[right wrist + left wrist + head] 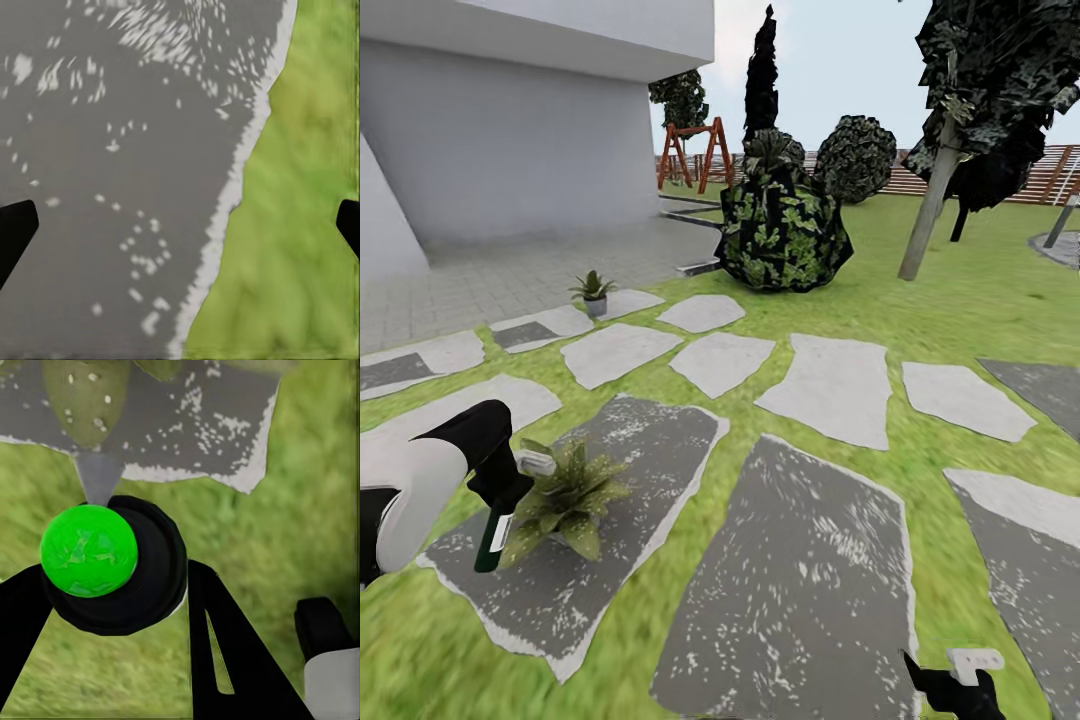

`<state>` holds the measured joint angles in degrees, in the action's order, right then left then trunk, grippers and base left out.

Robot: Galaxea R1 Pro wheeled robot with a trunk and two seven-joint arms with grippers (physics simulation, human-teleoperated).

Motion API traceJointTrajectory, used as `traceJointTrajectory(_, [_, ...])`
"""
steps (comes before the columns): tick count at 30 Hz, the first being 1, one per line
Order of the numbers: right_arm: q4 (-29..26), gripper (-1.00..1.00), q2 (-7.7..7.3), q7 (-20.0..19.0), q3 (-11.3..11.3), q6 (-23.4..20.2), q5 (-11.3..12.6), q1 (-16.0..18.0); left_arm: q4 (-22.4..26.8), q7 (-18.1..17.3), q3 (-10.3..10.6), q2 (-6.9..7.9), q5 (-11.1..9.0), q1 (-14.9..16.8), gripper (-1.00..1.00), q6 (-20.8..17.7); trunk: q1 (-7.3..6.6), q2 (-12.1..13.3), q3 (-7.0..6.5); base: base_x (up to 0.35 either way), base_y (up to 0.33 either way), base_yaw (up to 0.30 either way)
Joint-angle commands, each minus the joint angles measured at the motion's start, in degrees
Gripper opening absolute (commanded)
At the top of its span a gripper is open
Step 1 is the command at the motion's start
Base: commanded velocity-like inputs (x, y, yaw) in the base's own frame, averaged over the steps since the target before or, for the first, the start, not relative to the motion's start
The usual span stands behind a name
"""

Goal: Pick up the pesticide atomizer in the garden and spray insectifuge to fully cover both potted plants in the garden.

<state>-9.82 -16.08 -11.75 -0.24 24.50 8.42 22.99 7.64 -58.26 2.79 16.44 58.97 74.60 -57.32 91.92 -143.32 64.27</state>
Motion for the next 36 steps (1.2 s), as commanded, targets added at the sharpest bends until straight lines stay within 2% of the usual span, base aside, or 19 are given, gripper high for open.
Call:
traceJointTrajectory(1, [0.07,1.00,-0.01,-0.53,-0.02,0.11,0.61,0.03,0.06,-0.54,0.29,0.01,0.18,0.02,-1.00,-0.32,-0.04,-0.02,0.05,-0.242,-0.197,0.000])
traceJointTrajectory(10, [0.07,1.00,-0.01,-0.50,-0.02,0.11,0.62,0.03,0.09,-0.54,0.29,0.06,0.18,0.02,-1.00,-0.29,-0.04,-0.02,0.05,-0.244,-0.196,0.020])
traceJointTrajectory(19, [0.07,1.00,-0.01,-0.49,0.01,0.11,0.61,0.03,-0.01,-0.71,0.23,0.07,-0.26,-0.33,-1.00,-0.25,-0.04,-0.02,0.05,-0.244,-0.195,0.228])
traceJointTrajectory(21, [0.07,1.00,-0.01,-0.47,-0.01,0.11,0.61,0.03,0.05,-0.81,0.22,0.01,-0.52,-1.81,-1.00,-0.19,-0.04,-0.02,0.05,-0.233,-0.166,0.275])
traceJointTrajectory(25, [0.07,1.00,0.05,-0.51,0.05,0.11,0.61,0.03,1.57,-0.88,0.04,-0.51,-0.67,-6.74,-1.00,1.32,-0.04,-0.02,0.05,-0.076,-0.048,0.276])
traceJointTrajectory(27, [0.07,1.00,0.07,-0.54,0.06,0.07,0.57,0.03,4.98,-0.93,-0.05,-0.71,-0.76,-11.18,-1.00,3.78,-0.04,-0.02,0.05,-0.014,-0.009,0.185])
traceJointTrajectory(31, [0.04,1.00,0.20,-0.59,0.34,-0.07,0.50,0.03,11.92,-1.14,-0.17,-1.19,-1.09,-18.24,-1.00,5.82,-0.04,-0.02,0.05,-0.003,-0.002,0.045])
traceJointTrajectory(33, [-0.46,1.00,0.72,-0.62,2.58,-0.14,-0.49,0.03,14.83,-1.13,-0.21,-1.82,-3.06,-21.75,-1.00,10.11,-0.04,-0.02,0.05,-0.001,0.000,0.007])
traceJointTrajectory(35, [-5.55,1.00,1.55,-0.65,6.85,-0.50,-3.82,0.03,15.95,-0.79,-0.23,-2.40,-8.97,-24.05,-1.00,18.55,-0.04,-0.02,0.05,0.000,0.000,0.002])
traceJointTrajectory(36, [-8.12,1.00,1.73,-0.73,7.61,-0.79,-4.69,0.03,15.89,-0.67,-0.23,-2.48,-11.26,-24.42,-1.00,21.36,-0.04,-0.02,0.05,0.000,0.000,0.000])
